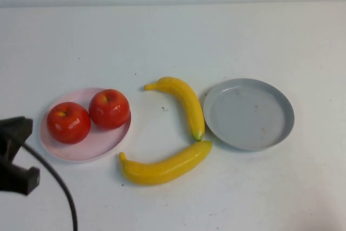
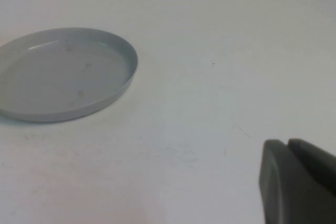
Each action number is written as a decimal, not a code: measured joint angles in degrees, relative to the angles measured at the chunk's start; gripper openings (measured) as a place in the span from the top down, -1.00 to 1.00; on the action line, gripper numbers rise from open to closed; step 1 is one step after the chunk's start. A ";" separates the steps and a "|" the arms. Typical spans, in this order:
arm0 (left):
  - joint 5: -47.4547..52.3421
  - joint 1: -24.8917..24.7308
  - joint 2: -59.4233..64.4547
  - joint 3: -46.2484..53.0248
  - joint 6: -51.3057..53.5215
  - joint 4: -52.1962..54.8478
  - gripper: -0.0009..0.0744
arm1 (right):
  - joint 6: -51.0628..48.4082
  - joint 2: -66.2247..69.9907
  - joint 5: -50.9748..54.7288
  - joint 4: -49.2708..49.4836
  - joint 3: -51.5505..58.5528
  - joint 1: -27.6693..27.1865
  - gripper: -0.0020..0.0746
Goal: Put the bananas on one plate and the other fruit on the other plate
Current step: Put another type of fruit in the right plate
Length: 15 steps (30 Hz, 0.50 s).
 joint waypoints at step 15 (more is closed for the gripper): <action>-16.35 0.00 -14.92 17.90 -1.06 0.08 0.98 | 0.00 0.00 0.00 0.00 0.00 0.00 0.99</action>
